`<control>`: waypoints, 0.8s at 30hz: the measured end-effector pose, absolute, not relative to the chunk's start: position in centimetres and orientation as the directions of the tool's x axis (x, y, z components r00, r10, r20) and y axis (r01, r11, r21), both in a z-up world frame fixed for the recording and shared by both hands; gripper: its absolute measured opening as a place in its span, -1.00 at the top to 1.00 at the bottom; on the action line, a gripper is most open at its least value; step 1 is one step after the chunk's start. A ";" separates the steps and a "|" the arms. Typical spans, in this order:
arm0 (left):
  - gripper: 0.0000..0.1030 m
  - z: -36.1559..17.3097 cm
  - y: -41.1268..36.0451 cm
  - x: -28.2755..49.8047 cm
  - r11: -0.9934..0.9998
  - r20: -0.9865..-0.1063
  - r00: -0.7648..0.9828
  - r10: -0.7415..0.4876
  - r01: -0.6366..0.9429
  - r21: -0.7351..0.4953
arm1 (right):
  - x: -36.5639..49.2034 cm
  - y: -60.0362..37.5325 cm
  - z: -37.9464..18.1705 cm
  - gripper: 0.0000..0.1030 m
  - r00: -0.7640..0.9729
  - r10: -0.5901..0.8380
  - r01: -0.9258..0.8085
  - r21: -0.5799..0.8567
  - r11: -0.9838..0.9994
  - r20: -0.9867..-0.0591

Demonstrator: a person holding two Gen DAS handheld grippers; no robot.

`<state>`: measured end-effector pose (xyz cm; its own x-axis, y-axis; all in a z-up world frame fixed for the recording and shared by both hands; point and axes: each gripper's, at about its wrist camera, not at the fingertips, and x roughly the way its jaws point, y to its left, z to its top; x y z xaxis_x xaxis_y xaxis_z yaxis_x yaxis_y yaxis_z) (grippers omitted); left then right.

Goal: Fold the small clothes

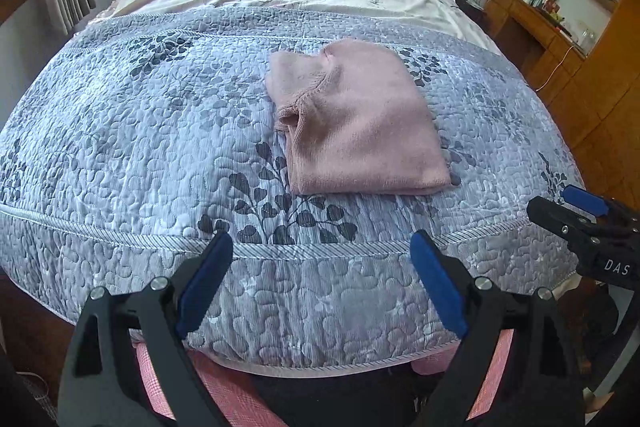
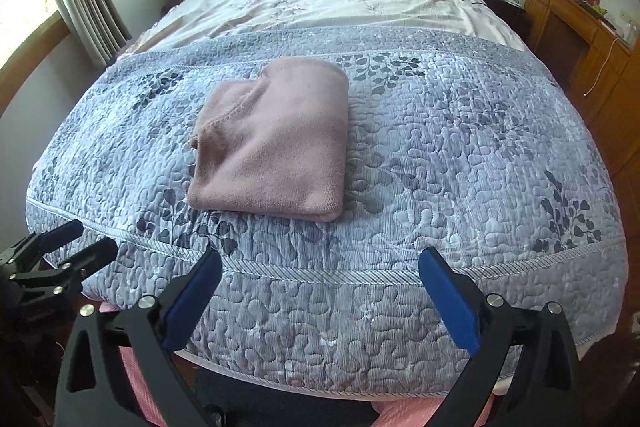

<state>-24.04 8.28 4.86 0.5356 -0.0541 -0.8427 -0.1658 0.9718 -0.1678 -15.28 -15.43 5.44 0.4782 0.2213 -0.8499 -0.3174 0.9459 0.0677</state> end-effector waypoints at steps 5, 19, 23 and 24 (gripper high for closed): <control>-0.74 5.2 8.0 -23.9 0.973 -0.843 0.535 -0.056 -0.160 -0.167 | -15.3 -15.5 6.1 -0.92 0.487 0.208 -0.309 0.055 0.949 -0.848; -0.74 5.3 7.0 -22.5 0.982 -0.852 0.520 -0.057 -0.125 -0.142 | -13.8 -15.7 3.8 -0.92 0.440 0.185 -0.284 0.059 0.957 -0.879; -0.74 4.7 7.1 -22.5 0.982 -0.859 0.508 -0.054 -0.129 -0.138 | -13.6 -15.7 3.2 -0.92 0.429 0.182 -0.280 0.062 0.958 -0.885; -0.74 4.6 7.2 -22.5 0.982 -0.860 0.507 -0.054 -0.132 -0.139 | -13.5 -15.7 3.2 -0.92 0.428 0.183 -0.280 0.063 0.958 -0.885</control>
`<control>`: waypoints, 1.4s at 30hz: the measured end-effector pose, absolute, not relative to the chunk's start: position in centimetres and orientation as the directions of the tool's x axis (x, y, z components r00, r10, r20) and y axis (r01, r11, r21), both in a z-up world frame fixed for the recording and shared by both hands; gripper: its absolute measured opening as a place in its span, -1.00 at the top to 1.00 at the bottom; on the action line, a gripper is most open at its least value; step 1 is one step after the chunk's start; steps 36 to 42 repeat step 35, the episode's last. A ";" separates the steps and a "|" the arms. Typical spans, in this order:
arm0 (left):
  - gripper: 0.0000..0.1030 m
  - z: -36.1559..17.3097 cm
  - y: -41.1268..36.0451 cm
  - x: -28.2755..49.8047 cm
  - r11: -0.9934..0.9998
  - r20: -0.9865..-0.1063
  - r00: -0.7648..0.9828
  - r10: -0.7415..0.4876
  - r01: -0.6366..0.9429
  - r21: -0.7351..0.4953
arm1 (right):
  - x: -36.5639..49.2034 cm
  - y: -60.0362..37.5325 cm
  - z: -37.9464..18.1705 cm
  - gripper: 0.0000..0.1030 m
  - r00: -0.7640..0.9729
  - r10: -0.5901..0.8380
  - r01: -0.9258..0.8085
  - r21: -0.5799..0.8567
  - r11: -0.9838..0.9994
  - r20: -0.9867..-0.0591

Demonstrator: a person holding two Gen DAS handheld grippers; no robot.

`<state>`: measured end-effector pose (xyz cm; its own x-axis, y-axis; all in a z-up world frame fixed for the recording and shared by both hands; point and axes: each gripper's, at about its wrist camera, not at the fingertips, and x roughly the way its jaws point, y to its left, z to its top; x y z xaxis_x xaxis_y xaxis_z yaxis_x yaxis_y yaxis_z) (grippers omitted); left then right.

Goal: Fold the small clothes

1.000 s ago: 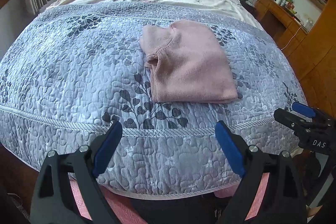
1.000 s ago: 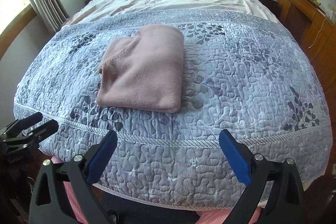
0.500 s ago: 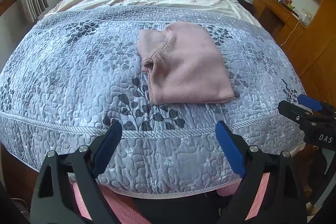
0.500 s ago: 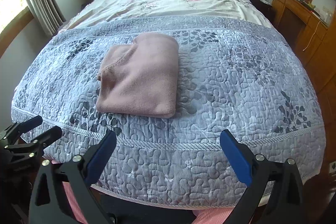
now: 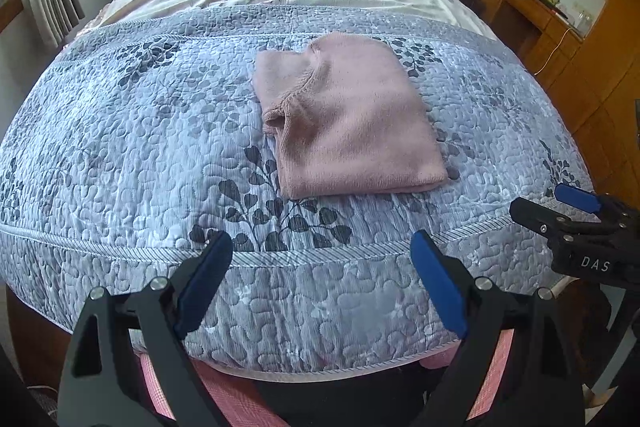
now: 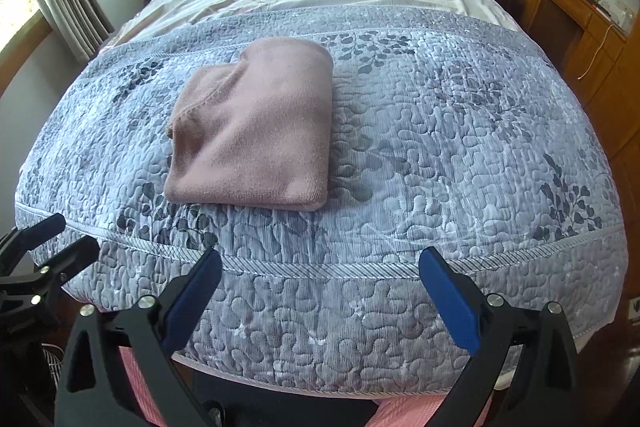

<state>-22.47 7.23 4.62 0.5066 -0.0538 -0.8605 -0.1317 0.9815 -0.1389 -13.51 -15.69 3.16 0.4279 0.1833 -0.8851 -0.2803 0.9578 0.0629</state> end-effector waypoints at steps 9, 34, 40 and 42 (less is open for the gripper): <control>-0.74 4.4 7.4 -22.4 0.981 -0.863 0.502 -0.053 -0.135 -0.139 | -13.4 -15.6 3.0 -0.92 0.426 0.193 -0.281 0.073 0.957 -0.884; -0.74 4.5 7.2 -22.3 0.982 -0.862 0.505 -0.049 -0.133 -0.134 | -13.3 -15.8 2.8 -0.92 0.434 0.159 -0.248 0.051 0.967 -0.887; -0.74 4.5 7.2 -22.2 0.982 -0.861 0.506 -0.049 -0.132 -0.134 | -13.3 -15.8 2.8 -0.92 0.435 0.158 -0.247 0.051 0.968 -0.886; -0.74 4.5 7.2 -22.2 0.982 -0.861 0.506 -0.049 -0.132 -0.134 | -13.3 -15.8 2.8 -0.92 0.435 0.158 -0.247 0.051 0.968 -0.886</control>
